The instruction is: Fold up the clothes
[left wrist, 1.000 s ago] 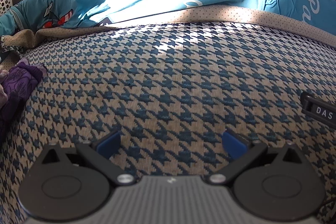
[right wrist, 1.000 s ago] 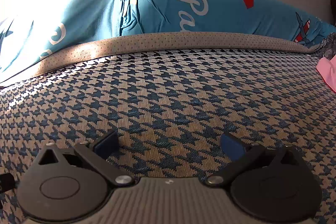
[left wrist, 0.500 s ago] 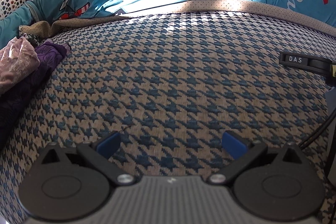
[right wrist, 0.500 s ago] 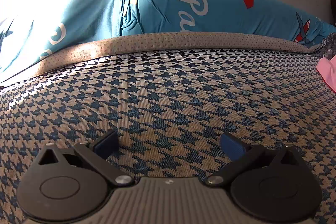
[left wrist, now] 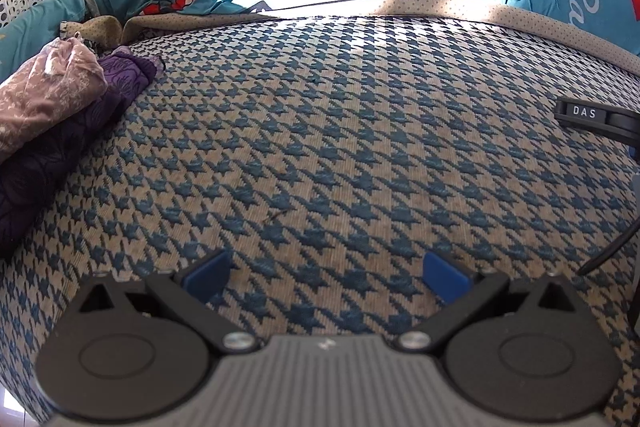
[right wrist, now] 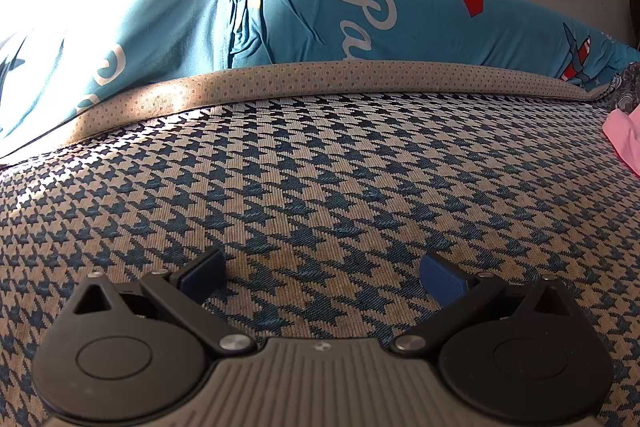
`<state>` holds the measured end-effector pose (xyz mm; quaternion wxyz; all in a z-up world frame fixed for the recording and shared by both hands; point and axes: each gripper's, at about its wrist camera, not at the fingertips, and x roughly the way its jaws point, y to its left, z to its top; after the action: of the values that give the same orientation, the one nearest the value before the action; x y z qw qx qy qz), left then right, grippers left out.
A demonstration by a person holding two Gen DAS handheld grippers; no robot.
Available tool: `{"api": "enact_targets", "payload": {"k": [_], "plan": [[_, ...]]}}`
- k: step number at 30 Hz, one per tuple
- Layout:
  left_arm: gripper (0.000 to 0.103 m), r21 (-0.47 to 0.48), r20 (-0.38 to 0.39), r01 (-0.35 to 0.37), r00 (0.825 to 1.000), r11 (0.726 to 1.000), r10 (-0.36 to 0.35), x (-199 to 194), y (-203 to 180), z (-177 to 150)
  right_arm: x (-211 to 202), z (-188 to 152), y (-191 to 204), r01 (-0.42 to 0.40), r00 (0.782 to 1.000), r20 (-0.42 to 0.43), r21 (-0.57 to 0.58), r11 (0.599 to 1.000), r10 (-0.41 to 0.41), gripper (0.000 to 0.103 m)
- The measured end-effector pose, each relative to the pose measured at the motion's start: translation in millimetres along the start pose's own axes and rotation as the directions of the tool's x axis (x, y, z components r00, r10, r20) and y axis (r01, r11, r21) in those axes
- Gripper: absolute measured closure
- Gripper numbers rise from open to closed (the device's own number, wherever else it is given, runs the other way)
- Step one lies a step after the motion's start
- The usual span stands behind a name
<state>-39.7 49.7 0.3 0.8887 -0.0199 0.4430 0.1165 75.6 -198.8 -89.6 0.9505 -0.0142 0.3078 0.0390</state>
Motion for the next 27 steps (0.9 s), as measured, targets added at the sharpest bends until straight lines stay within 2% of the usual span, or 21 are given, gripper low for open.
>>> {"api": "enact_targets", "payload": {"k": [5, 13, 17, 21, 27], "plan": [[0.0, 0.03, 0.007, 0.006, 1.0, 1.0, -0.006, 1, -4, 2, 0, 0, 0, 0.0, 1.0, 0.0, 0.0, 1.0, 0.0, 0.0], [0.0, 0.006, -0.01, 0.044, 0.999, 0.999, -0.044, 5, -6, 14, 0, 0, 0, 0.0, 1.0, 0.0, 0.0, 1.0, 0.0, 0.0], [0.0, 0.031, -0.011, 0.048, 0.999, 0.998, -0.047, 12, -12, 28, 0, 0, 0, 0.0, 1.0, 0.0, 0.0, 1.0, 0.0, 0.0], [0.0, 0.099, -0.002, 0.027, 1.0, 0.995, -0.027, 22, -20, 40, 0, 1, 0, 0.0, 1.0, 0.0, 0.0, 1.0, 0.0, 0.0], [0.0, 0.064, -0.009, 0.039, 0.999, 0.997, -0.039, 34, -21, 43, 0, 1, 0, 0.0, 1.0, 0.0, 0.0, 1.0, 0.0, 0.0]]}}
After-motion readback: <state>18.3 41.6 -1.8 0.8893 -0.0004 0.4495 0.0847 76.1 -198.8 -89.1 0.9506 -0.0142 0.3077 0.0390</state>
